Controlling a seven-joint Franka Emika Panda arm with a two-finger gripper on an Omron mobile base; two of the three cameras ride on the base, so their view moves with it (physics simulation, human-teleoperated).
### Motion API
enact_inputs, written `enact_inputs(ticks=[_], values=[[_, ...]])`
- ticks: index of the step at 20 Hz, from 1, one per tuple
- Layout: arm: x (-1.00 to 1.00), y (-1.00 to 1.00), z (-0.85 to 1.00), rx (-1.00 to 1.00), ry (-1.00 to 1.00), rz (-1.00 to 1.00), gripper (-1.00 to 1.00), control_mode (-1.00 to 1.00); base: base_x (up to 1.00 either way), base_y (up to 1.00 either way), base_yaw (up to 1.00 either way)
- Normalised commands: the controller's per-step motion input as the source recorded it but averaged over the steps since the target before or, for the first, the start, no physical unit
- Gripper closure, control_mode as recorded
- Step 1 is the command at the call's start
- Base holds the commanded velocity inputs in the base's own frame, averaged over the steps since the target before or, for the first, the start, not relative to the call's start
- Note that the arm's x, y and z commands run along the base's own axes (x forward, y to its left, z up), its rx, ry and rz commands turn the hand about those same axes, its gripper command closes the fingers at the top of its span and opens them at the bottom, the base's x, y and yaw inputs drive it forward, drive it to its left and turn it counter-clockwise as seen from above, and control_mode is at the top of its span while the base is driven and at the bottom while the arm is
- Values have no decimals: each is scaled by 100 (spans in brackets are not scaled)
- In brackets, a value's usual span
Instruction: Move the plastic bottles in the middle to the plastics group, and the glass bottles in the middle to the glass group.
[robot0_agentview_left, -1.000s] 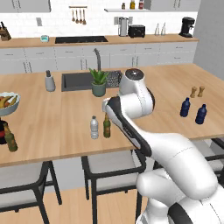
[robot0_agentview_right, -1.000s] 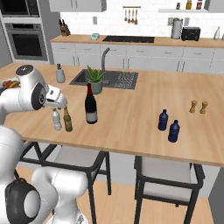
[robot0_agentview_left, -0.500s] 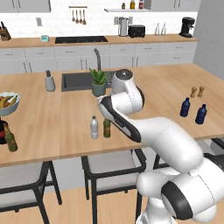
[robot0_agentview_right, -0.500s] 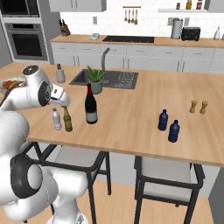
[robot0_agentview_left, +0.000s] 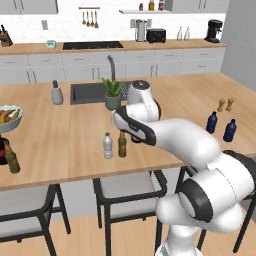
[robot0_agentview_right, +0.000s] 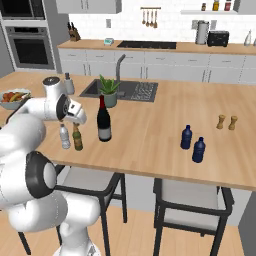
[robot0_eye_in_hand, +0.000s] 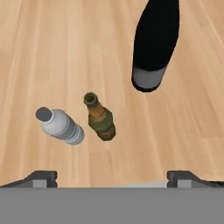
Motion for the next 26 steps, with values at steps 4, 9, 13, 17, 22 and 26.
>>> enact_inputs(ticks=[4, 9, 13, 17, 22, 26], values=[[33, 1, -20, 1, 16, 0, -100, -100, 0, 0, 0], [34, 8, -22, 0, 12, 0, -100, -100, 0, 0, 0], [28, 14, -21, 0, 6, 0, -100, -100, 0, 0, 0], [22, 13, -25, 0, 3, 0, -100, -100, 0, 0, 0], [25, 7, -23, 0, 0, 0, -100, -100, 0, 0, 0], [8, 0, -18, 0, 0, 0, -100, -100, 0, 0, 0]])
